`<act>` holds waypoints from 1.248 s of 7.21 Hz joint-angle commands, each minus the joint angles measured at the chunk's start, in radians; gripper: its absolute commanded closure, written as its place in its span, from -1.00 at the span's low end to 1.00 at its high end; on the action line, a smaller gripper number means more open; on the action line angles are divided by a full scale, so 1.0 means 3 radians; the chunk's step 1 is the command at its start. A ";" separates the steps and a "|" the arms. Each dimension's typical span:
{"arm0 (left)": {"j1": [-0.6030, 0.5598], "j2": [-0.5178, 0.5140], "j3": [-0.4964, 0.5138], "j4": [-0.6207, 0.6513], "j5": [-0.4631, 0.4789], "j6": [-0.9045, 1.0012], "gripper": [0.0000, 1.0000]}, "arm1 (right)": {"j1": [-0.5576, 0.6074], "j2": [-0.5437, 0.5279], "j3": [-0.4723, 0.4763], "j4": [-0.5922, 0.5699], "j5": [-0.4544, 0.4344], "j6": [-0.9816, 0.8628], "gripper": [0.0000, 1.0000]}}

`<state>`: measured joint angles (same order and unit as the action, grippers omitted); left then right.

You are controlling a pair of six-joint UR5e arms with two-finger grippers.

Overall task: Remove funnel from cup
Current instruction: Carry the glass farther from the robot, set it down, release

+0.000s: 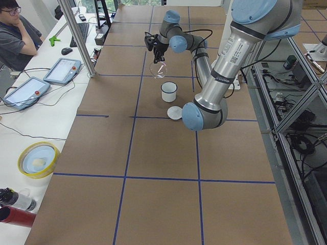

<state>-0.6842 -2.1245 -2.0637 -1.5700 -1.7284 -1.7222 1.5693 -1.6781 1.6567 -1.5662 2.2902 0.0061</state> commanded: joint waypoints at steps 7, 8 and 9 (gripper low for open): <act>0.0026 -0.0148 0.2649 -0.2932 0.2008 -0.2016 1.00 | 0.0000 0.0000 0.0000 0.0000 0.0000 0.0000 -1.00; 0.0026 -0.0174 0.2726 -0.2998 0.2049 -0.2026 1.00 | 0.0000 0.0000 0.0000 0.0000 0.0000 0.0000 -1.00; 0.0021 -0.0174 0.2762 -0.2994 0.2049 -0.2021 0.98 | 0.0000 0.0000 0.0000 0.0000 0.0000 0.0000 -1.00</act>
<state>-0.6768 -2.1720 -1.2604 -2.4576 -1.1200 -2.3266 1.5693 -1.6782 1.6567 -1.5662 2.2902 0.0061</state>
